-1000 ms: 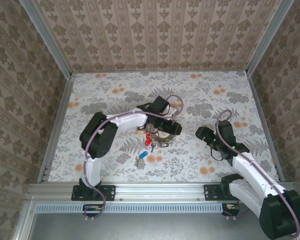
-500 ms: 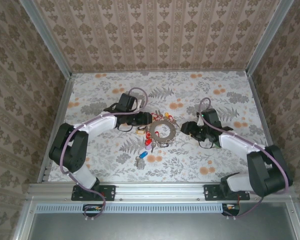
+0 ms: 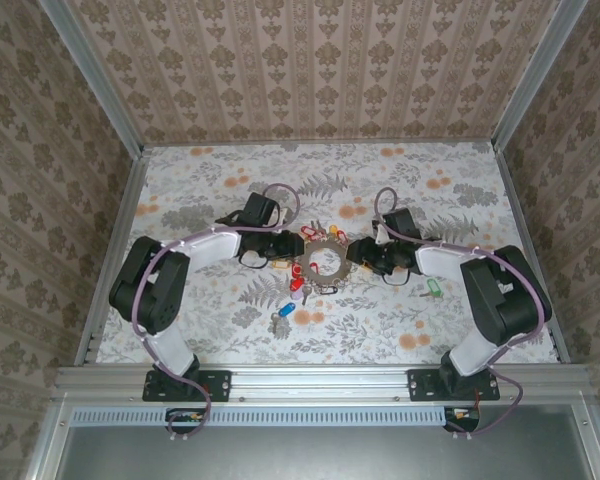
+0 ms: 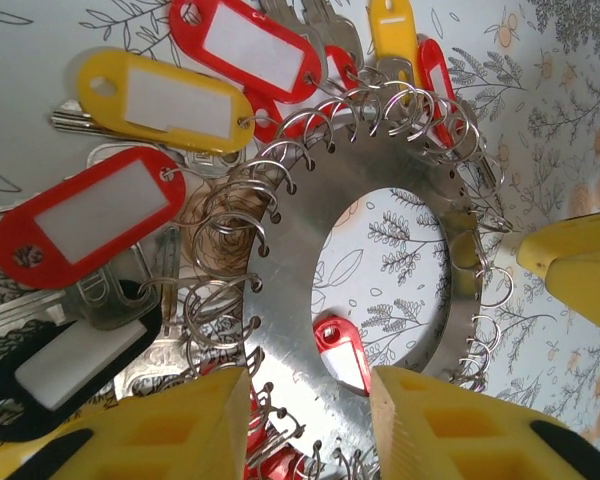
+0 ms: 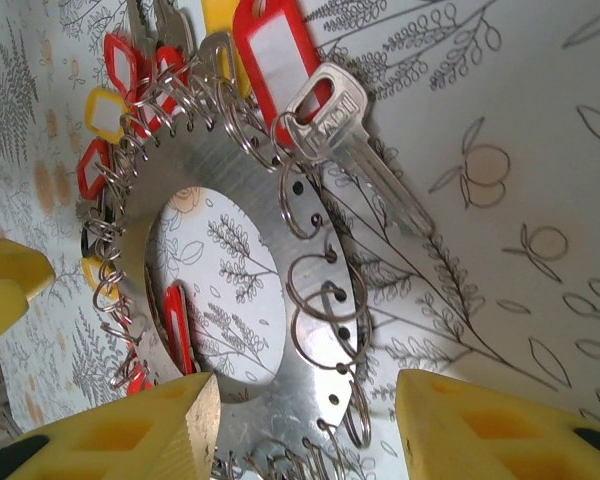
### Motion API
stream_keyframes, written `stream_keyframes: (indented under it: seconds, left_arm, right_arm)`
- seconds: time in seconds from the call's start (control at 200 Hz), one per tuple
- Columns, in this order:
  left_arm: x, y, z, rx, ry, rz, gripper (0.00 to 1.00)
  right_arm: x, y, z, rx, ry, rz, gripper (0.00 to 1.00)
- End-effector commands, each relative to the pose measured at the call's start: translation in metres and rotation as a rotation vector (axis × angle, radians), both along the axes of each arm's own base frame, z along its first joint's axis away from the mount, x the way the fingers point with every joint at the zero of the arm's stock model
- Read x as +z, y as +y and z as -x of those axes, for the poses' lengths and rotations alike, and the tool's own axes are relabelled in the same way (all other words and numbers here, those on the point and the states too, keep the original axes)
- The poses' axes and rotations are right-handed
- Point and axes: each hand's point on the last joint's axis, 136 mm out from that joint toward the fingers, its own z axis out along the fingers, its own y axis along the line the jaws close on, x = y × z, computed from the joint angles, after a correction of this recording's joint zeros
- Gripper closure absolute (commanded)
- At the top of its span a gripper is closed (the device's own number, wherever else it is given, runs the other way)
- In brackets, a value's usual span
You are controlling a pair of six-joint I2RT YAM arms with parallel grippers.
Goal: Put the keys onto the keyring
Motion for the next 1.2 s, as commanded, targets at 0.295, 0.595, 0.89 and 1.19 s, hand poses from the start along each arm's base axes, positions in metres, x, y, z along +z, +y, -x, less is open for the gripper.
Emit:
stream_keyframes:
  seconds: [0.295,0.595,0.89,1.19]
  left_arm:
    - [-0.019,-0.016,0.008,-0.093,0.04,-0.024,0.71]
    - [-0.046,-0.008,0.014,-0.085,0.081,-0.074,0.76]
    - [-0.061,-0.009,0.017,-0.086,0.11,-0.08,0.76]
    - [-0.05,-0.009,0.015,-0.089,0.072,-0.083,0.75]
  right_arm:
    - [-0.02,0.009,-0.009,0.065,0.035,0.012,0.54]
    - [-0.028,0.004,-0.012,0.062,0.045,-0.064,0.57]
    - [-0.019,0.026,-0.016,0.152,0.036,-0.218,0.67]
    - [-0.009,0.018,-0.02,0.134,-0.002,-0.209,0.8]
